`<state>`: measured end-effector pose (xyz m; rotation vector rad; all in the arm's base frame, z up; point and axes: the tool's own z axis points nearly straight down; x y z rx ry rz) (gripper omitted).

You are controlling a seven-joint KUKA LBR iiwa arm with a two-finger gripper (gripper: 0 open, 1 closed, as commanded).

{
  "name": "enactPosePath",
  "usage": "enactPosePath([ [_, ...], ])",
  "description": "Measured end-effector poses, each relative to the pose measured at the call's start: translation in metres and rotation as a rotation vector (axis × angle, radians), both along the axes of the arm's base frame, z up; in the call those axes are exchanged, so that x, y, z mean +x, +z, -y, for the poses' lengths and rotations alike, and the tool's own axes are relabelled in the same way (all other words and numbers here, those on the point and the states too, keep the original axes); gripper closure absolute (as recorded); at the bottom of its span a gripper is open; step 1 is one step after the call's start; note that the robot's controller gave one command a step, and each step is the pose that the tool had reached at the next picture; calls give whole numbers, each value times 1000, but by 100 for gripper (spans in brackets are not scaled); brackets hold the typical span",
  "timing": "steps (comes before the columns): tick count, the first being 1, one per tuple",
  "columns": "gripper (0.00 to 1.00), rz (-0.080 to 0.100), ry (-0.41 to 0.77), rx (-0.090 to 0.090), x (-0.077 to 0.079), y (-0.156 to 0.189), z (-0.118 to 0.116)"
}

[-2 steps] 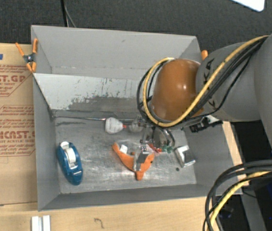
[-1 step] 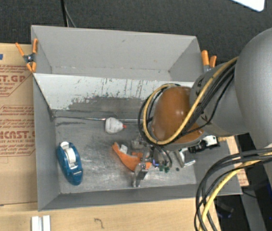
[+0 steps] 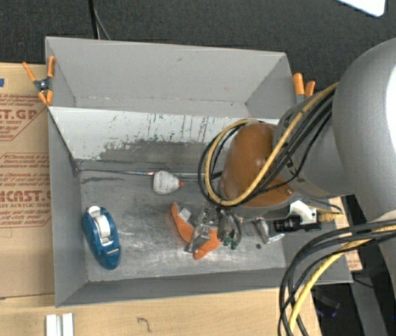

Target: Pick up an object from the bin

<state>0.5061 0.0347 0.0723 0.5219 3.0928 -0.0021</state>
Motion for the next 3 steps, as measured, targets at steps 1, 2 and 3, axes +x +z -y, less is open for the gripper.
enactPosePath([
  [1, 100, -2, -21, 0, 0, 0, -1],
  [2, 100, -4, -16, 1, 0, 3, -1],
  [3, 100, -7, -14, 2, -1, 12, -2],
])
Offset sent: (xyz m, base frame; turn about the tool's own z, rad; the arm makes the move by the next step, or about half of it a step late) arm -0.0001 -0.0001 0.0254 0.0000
